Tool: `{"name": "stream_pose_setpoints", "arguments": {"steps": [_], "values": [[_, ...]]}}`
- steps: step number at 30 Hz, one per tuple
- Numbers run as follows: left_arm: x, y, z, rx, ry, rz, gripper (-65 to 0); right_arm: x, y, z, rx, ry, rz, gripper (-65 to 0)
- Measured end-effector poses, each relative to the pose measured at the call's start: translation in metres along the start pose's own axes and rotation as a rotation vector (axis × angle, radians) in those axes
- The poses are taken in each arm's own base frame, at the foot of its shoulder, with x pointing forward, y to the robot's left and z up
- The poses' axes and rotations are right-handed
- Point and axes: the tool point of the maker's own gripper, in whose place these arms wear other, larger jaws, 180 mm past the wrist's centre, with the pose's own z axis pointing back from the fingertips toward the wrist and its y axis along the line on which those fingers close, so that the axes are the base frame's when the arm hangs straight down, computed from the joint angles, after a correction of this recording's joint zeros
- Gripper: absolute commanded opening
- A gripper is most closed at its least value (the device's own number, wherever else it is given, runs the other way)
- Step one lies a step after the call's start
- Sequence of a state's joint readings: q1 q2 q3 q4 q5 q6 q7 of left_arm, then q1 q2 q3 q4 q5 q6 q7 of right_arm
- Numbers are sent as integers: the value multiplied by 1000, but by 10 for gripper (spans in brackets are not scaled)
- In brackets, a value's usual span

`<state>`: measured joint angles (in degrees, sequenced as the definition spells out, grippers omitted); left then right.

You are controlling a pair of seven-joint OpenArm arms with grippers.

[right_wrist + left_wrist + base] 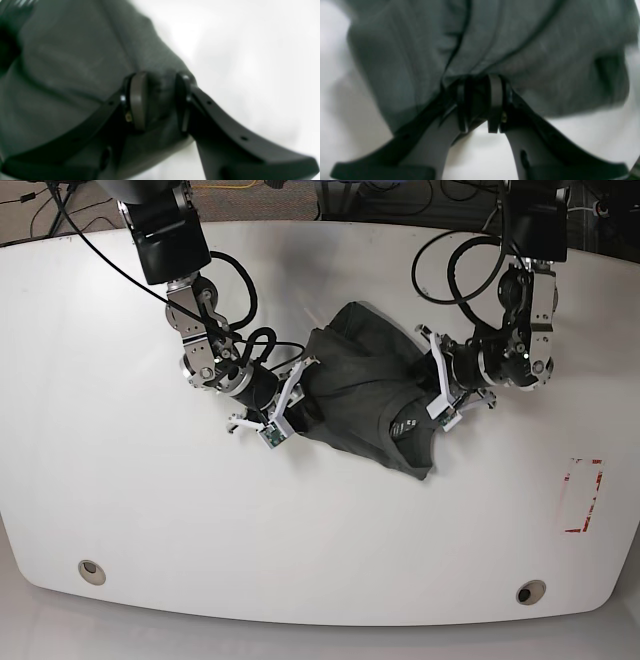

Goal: Layout the t-shirt on the table in an organized manner, then fold the t-shirt properly
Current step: 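Lift the bundle with both grippers and fold it over onto itself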

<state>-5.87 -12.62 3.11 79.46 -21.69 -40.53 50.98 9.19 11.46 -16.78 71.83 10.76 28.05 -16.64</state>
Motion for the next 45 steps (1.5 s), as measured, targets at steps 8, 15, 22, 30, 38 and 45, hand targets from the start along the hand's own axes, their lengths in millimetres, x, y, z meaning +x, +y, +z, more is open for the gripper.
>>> {"name": "stream_pose_setpoints", "arguments": {"steps": [8, 15, 22, 30, 38, 45], "values": [[22, 25, -10, 7, 2, 6, -547, -15, 13, 25, -48, -37, -98, -476], [36, 34, -7, 51, 51, -62, -547, -13, 28, 32, -47, -1, -90, -476], [81, 40, 30, 154, -27, -201, -547, 10, 46, 47, -49, 0, -47, -476], [118, 19, 66, 224, -142, -275, -547, 63, 62, 53, -32, -102, -7, -476], [90, -40, 44, 115, -151, -225, -547, 63, 56, 43, -32, -83, -10, -476], [61, -64, 29, 48, -105, -187, -547, 46, 43, 25, -33, -15, -37, -476]]}}
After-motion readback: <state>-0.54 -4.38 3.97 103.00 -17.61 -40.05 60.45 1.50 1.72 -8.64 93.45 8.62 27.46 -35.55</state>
